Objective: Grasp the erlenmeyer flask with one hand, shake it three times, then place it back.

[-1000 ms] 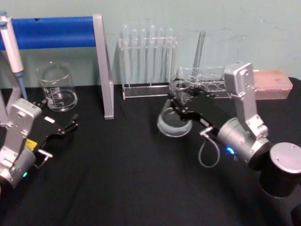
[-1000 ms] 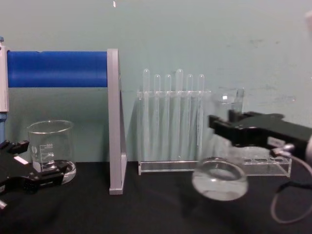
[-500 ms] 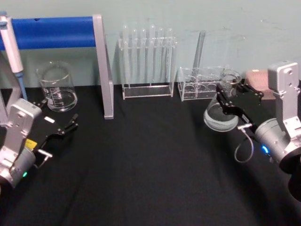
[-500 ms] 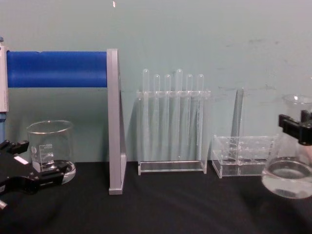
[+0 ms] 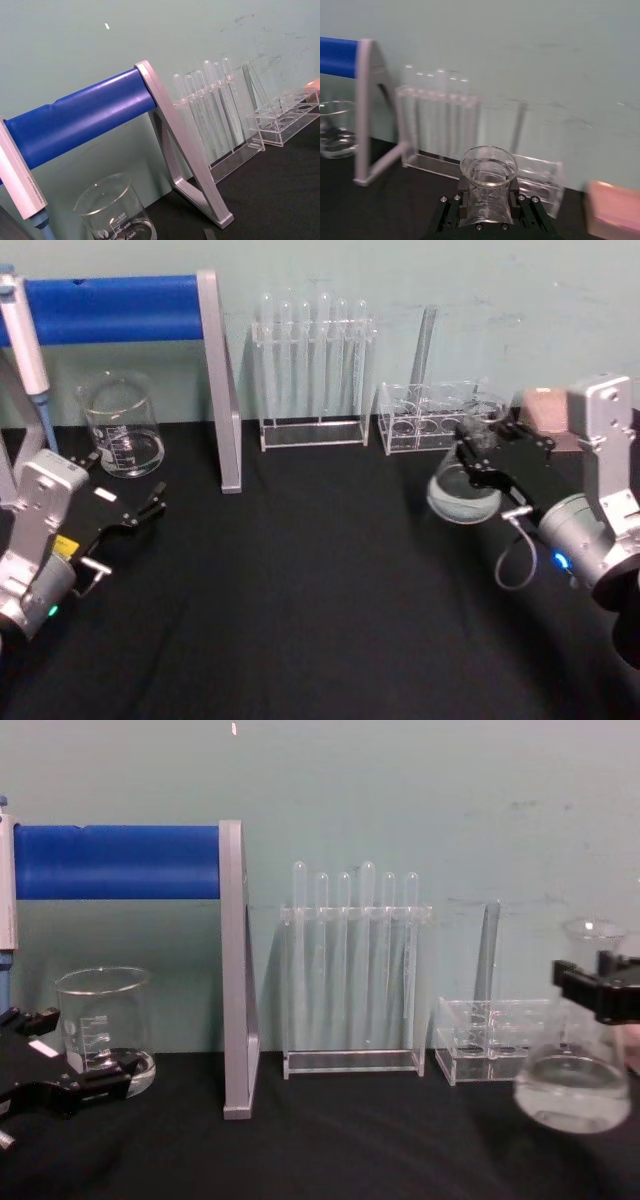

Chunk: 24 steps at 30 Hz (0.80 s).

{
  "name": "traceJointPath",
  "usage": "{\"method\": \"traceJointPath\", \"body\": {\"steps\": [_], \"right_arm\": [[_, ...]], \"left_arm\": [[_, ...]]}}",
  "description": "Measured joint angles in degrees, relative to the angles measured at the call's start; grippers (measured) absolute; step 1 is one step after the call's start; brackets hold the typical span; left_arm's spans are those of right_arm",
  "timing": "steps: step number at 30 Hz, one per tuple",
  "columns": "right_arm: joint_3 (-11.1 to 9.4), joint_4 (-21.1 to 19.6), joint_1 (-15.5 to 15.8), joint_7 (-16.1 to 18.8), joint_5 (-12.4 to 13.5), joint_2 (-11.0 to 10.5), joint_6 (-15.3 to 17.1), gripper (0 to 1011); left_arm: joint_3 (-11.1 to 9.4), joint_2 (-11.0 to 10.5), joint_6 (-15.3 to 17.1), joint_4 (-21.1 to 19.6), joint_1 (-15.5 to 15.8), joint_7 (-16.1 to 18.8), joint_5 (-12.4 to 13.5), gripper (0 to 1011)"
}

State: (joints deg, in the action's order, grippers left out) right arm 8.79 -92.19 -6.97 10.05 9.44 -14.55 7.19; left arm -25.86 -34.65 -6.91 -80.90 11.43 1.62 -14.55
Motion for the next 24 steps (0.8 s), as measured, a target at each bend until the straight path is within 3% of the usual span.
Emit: {"method": "traceJointPath", "body": {"steps": [6,15,24], "right_arm": [[2.56,1.22,-1.46,4.18,0.32,0.00,-0.79,456],[8.48,2.83,-4.12,11.60,2.41,-0.82,-2.20,457],[12.60,4.12,-6.38,15.33,4.14,-1.05,-2.78,456]], "left_arm": [[0.00,0.00,0.00,0.00,0.00,0.00,0.00,1001],[0.00,0.00,0.00,0.00,0.00,0.00,0.00,1001],[0.00,0.00,0.00,0.00,0.01,0.00,0.00,1001]]}}
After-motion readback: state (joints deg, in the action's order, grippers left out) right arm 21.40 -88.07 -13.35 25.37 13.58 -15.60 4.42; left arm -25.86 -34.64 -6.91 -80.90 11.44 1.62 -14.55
